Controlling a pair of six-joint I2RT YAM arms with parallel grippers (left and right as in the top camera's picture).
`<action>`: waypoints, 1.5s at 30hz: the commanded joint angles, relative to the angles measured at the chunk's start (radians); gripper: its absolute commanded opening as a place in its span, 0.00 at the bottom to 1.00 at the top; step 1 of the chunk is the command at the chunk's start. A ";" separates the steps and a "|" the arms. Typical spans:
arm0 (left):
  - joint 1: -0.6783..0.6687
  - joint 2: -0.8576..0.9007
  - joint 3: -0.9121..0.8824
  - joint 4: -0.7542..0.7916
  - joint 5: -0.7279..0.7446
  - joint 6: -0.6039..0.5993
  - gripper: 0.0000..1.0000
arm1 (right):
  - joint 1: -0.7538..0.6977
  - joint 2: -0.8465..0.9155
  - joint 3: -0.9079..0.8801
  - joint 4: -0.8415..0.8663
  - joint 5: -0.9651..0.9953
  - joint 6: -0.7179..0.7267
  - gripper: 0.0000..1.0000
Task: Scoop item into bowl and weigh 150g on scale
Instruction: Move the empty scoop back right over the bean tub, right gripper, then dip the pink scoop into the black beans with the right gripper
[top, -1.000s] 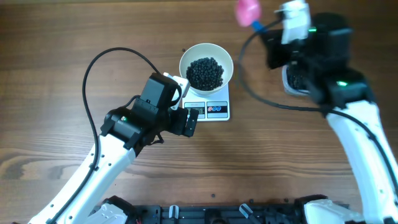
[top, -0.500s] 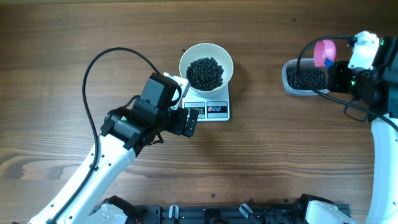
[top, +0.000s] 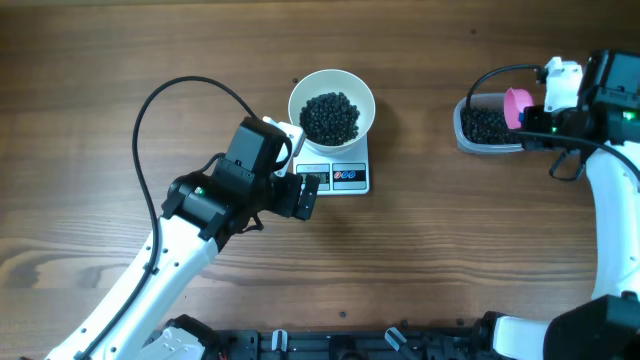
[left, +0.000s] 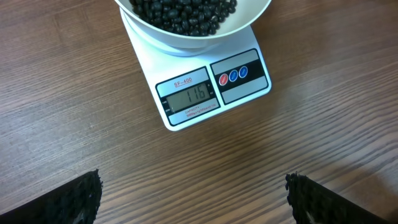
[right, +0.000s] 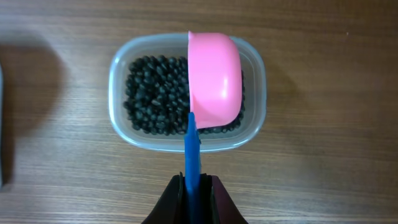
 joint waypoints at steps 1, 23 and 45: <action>0.003 -0.007 0.019 0.000 0.008 0.023 1.00 | 0.000 0.039 0.003 0.011 0.064 -0.029 0.04; 0.003 -0.007 0.019 0.000 0.008 0.023 1.00 | 0.002 0.213 0.003 0.003 -0.303 -0.042 0.04; 0.003 -0.007 0.019 0.000 0.008 0.023 1.00 | -0.061 0.213 0.003 -0.066 -0.306 0.037 0.04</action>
